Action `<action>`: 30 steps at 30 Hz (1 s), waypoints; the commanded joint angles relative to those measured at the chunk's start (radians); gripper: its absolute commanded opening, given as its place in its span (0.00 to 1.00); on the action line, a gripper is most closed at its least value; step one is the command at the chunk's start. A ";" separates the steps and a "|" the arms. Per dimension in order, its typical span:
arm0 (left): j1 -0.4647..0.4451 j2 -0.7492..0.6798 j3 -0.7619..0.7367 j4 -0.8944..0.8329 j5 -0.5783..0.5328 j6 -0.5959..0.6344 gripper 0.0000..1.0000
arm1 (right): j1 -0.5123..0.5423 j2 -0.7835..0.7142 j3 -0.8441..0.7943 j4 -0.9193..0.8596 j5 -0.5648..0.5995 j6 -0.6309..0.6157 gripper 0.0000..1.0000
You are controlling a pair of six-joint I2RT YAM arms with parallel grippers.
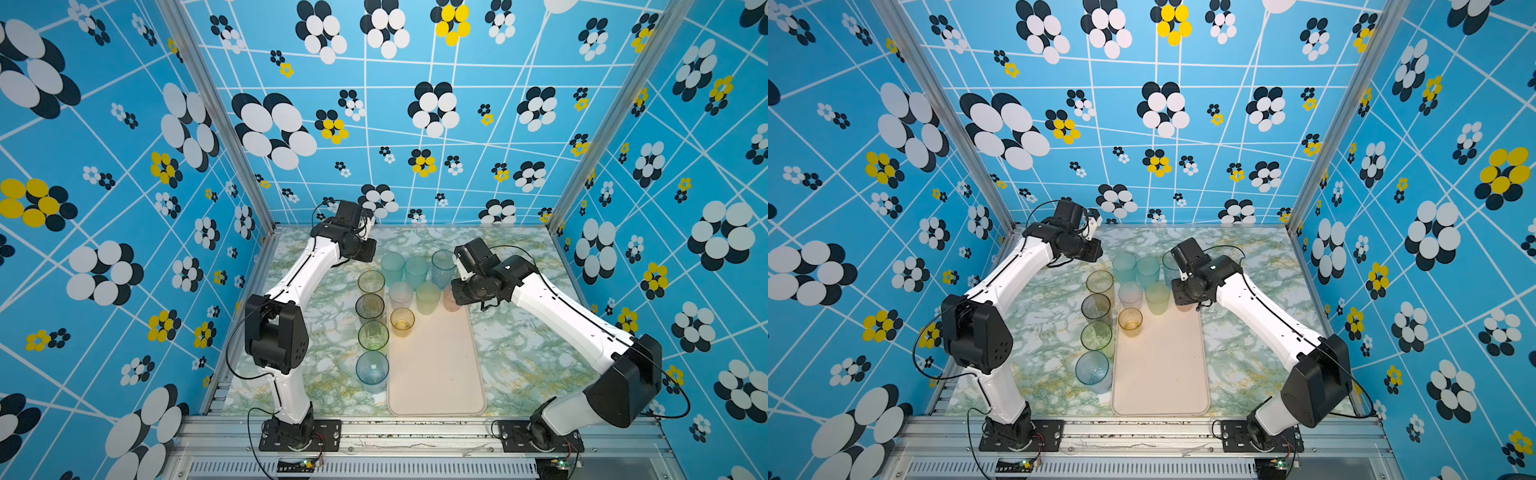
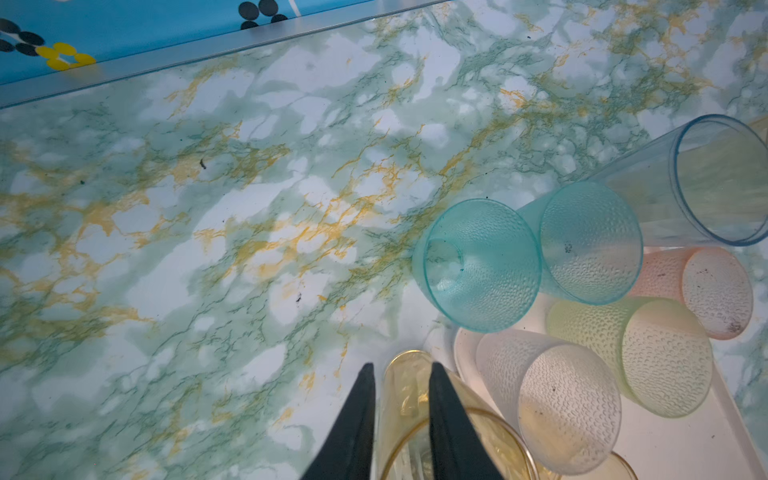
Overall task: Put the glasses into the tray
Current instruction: 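Raise the right gripper off the tray while the left gripper reaches toward the teal cup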
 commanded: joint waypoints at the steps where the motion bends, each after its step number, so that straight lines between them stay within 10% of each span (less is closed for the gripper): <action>1: -0.020 0.059 0.080 -0.053 -0.005 0.049 0.26 | -0.016 -0.026 -0.029 0.029 -0.029 0.006 0.36; 30: -0.071 0.308 0.292 -0.138 -0.115 0.086 0.26 | -0.063 -0.048 -0.095 0.070 -0.059 0.002 0.36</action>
